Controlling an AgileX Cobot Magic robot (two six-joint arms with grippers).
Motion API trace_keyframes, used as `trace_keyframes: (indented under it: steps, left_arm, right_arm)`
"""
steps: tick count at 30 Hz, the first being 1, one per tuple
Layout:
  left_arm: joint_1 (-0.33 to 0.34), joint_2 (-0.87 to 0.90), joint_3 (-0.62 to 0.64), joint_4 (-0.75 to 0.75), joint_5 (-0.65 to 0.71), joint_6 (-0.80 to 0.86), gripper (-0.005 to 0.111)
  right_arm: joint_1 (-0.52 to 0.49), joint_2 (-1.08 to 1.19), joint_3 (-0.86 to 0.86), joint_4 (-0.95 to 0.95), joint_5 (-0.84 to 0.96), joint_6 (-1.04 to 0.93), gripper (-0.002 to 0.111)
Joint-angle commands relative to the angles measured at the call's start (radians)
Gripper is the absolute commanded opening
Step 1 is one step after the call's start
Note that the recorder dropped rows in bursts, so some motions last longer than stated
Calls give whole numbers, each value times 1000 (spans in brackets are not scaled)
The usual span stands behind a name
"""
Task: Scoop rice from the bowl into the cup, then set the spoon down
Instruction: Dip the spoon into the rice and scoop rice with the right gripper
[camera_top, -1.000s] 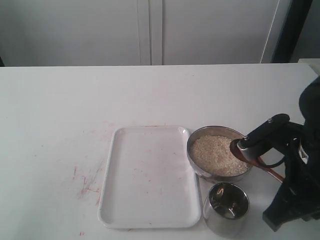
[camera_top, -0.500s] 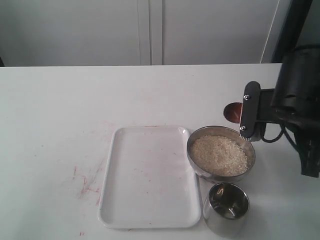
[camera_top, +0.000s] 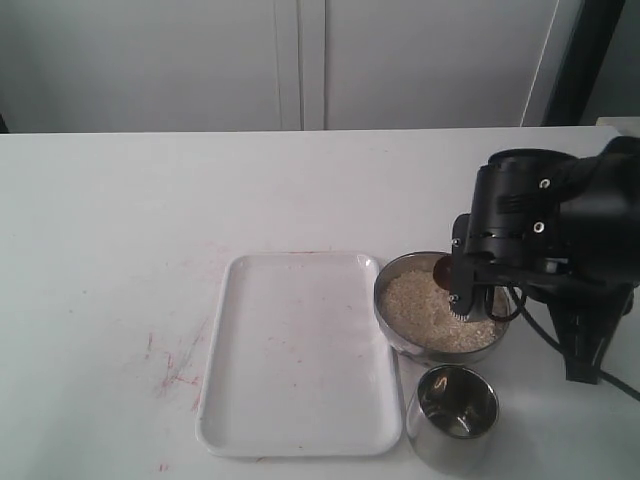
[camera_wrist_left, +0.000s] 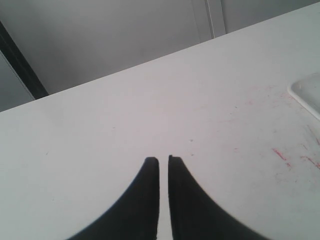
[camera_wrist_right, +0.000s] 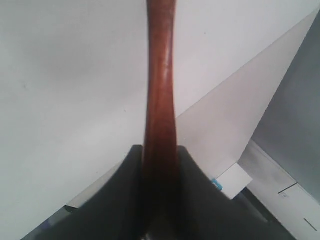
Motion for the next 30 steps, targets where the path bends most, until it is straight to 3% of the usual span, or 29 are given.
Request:
trace_keyframes:
  steps: [1, 19, 30]
  left_arm:
    - [-7, 1, -6, -9, -6, -1, 14]
    - [-7, 1, -6, -9, -6, -1, 14]
    - [-7, 1, -6, -9, -6, -1, 14]
  right_arm:
    - [14, 18, -6, -17, 5, 10, 0]
    - [14, 154, -6, -163, 5, 103, 0]
    - [14, 177, -57, -14, 5, 96, 0]
